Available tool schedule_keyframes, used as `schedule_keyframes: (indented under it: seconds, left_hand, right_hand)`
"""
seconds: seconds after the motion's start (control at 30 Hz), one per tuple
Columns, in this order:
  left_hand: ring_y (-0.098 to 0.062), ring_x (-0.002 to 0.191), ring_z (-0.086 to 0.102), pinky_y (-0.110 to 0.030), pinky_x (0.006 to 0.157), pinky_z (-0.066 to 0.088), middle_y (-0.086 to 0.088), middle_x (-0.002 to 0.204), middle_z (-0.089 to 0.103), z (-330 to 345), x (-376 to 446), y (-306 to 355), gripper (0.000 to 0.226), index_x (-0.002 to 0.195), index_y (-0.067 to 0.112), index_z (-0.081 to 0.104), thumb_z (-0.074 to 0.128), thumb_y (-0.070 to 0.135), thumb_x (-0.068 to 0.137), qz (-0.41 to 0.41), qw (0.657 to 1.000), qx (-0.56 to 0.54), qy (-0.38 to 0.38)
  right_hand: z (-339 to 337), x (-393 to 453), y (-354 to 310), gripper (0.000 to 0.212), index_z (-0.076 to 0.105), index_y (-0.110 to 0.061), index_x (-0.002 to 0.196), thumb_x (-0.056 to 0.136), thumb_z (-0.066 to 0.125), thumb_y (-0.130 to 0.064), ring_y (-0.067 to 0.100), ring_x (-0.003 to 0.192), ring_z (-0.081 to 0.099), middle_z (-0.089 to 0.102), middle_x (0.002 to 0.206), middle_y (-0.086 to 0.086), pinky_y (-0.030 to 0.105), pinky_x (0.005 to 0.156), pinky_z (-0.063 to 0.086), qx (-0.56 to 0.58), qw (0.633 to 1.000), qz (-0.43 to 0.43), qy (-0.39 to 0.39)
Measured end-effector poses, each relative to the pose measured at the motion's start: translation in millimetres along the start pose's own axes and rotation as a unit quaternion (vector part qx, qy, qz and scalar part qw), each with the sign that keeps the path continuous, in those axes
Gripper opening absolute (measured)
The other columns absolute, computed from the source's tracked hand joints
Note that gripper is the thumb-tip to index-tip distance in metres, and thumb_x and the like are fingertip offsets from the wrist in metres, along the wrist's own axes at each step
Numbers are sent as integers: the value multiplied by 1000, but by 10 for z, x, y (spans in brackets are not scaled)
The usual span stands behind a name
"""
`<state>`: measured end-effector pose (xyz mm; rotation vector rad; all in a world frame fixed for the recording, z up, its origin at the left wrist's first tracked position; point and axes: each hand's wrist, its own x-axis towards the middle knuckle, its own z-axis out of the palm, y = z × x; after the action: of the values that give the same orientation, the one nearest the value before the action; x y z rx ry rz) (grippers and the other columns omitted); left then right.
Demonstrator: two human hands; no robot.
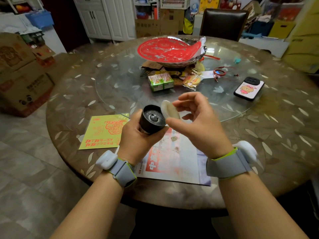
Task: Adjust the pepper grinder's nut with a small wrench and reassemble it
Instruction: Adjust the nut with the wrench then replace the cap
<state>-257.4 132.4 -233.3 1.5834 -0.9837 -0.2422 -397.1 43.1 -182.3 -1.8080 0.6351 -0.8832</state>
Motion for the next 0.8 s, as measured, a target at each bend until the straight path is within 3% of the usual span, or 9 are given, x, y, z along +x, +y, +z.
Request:
schedule_keyframes:
  seconds: [0.2, 0.5, 0.8]
  left_hand:
    - [-16, 89, 68, -50, 75, 57, 5, 95, 71, 1, -8, 23, 43, 105, 35, 62, 77, 42, 65, 3, 999, 21, -27]
    - [-12, 89, 67, -47, 77, 57, 11, 96, 70, -15, -4, 34, 39, 98, 52, 60, 76, 43, 64, 9, 999, 17, -30]
    - [2, 85, 64, -20, 72, 55, 30, 92, 66, -40, -1, 18, 40, 96, 59, 57, 73, 46, 62, 41, 999, 14, -22]
  right_hand:
    - [118, 34, -140, 54, 51, -21, 112, 67, 81, -21, 3, 96, 60, 66, 104, -6, 20, 77, 47, -71, 996, -44, -36]
    - [100, 82, -189, 55, 51, -19, 111, 66, 83, -26, 2, 96, 60, 66, 104, -6, 10, 77, 45, -99, 992, -47, -63]
    - [113, 135, -300, 55, 51, -17, 110, 67, 82, -32, 3, 92, 59, 65, 104, -7, 9, 78, 41, -173, 978, -60, -97]
